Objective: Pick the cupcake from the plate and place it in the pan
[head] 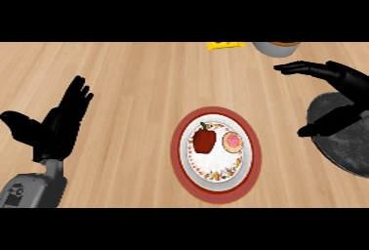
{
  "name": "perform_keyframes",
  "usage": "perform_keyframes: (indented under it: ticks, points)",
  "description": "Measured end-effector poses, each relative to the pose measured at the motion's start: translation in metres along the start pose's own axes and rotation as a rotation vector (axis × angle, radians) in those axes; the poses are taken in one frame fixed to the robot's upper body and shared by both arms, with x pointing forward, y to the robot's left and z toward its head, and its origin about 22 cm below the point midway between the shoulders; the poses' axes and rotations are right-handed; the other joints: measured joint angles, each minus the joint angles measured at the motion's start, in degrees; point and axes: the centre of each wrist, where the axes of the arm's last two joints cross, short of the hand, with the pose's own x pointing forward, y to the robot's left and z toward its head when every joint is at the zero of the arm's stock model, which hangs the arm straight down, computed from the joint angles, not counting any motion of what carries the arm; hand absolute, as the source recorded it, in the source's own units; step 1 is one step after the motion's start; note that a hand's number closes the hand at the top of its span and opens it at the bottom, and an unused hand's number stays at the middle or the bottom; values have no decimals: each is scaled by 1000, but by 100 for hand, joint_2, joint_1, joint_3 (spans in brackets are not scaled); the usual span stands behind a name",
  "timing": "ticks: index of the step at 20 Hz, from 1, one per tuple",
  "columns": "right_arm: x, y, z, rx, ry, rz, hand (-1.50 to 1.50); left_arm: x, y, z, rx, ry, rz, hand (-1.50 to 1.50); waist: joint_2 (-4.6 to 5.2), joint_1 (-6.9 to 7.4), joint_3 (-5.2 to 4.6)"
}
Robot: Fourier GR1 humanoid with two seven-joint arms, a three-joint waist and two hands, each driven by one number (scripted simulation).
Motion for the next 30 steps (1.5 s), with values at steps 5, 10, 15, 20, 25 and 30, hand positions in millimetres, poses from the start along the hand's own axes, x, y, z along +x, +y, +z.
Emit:
perform_keyframes:
  ticks: [5,10,15,20,25,30]
  points:
    - [20,-5,-41,165,11,161,-150,3,-3,-1,7,0,-3,0,-15,-35,-8]
    - [33,15,-78,296,40,294,-150,1,3,0,19,4,-7,0,-24,-72,-10]
    - [41,36,-98,520,132,403,-150,7,4,2,20,1,-7,0,-38,-85,-13]
    - [48,55,-100,696,187,481,-150,7,9,3,23,2,-6,0,-38,-132,-11]
    - [59,70,-99,755,185,566,-150,6,12,4,27,8,-1,0,-39,-155,-8]
    - [74,84,-91,743,190,705,-150,0,13,3,35,11,-3,0,-41,-182,-8]
